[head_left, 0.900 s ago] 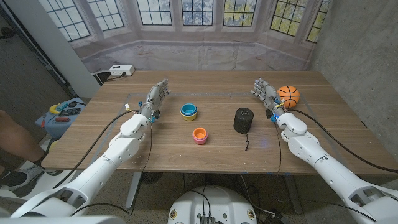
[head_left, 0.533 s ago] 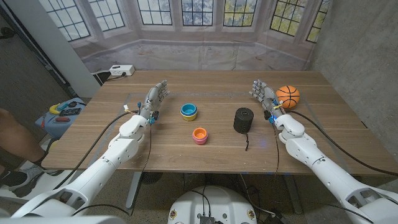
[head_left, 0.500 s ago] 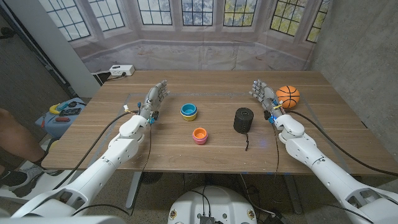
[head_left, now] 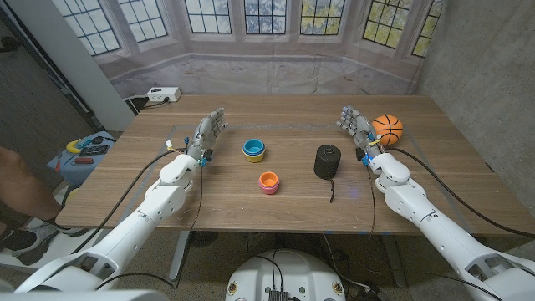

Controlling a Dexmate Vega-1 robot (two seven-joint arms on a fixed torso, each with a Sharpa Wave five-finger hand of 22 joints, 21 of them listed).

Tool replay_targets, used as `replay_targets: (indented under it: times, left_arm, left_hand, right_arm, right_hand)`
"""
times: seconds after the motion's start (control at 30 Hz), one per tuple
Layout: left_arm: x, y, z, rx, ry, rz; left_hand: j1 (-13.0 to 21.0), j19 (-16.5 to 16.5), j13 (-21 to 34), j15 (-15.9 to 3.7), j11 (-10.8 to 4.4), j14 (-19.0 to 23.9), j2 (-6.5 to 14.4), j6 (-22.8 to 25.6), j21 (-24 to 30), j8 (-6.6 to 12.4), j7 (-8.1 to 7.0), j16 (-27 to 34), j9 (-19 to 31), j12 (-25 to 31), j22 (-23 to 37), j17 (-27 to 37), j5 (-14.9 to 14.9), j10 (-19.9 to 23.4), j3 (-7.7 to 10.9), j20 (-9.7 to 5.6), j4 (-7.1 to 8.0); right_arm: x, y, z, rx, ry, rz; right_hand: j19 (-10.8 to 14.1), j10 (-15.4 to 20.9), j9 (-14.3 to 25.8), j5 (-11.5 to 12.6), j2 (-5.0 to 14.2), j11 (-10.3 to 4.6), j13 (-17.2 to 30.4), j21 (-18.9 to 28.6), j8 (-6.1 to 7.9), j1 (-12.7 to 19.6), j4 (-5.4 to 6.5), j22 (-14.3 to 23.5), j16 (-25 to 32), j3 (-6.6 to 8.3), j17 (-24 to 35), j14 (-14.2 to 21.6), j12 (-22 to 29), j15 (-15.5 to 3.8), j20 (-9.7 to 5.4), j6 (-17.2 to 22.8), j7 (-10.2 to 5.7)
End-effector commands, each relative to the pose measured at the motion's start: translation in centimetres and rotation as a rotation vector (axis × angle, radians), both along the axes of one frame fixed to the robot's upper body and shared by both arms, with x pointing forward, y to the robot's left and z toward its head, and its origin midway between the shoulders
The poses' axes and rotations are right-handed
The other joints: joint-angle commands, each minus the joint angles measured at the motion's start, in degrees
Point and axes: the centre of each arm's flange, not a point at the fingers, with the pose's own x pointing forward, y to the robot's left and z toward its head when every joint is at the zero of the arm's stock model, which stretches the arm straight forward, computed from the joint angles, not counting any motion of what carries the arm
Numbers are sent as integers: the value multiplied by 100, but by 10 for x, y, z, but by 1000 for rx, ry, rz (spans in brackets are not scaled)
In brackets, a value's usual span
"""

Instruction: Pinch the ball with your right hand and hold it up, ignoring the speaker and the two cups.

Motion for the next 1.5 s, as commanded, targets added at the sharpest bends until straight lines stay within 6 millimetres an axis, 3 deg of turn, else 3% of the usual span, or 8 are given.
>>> replay_targets:
  times: [0.03,0.2,0.4,1.5]
  left_arm:
    - [3,-2,-1,4,0,-2]
    - [2,-6,-1,14,1,-4]
    - [2,-10,-3,13,6,-11]
    - [13,-19,-8,43,30,-26]
  left_hand:
    - [54,39,2,31,-11,1,-16,51,-17,17,-13,17,28,16,21,26,24,42,20,25,-22]
    - [56,44,-1,29,-20,3,-14,45,-30,13,-13,16,28,15,21,24,26,43,28,26,-37]
    - [57,47,-4,33,-26,4,-16,53,-47,14,-12,13,29,15,22,22,27,47,34,33,-55]
    - [67,52,-13,67,-18,-41,-2,15,-133,-8,-11,-5,32,-16,25,22,30,-24,56,44,-137]
  right_arm:
    - [-12,-3,13,-114,-30,-82]
    - [-15,-4,18,-174,-37,-111]
    - [-22,-6,28,-257,-51,-169]
    - [-55,6,80,-691,-147,-416]
  right_hand:
    - [38,87,13,19,3,9,26,-13,20,84,-47,16,50,21,-3,36,29,3,-4,51,15]
    - [43,93,14,17,-8,10,27,-32,25,123,-91,16,49,34,-23,45,29,29,8,68,31]
    - [103,152,17,9,-40,-10,29,-61,38,238,-219,21,69,69,-80,135,46,59,146,117,42]
    - [251,300,23,19,-144,-22,41,-153,75,625,-638,27,94,166,-198,334,72,74,204,304,74]
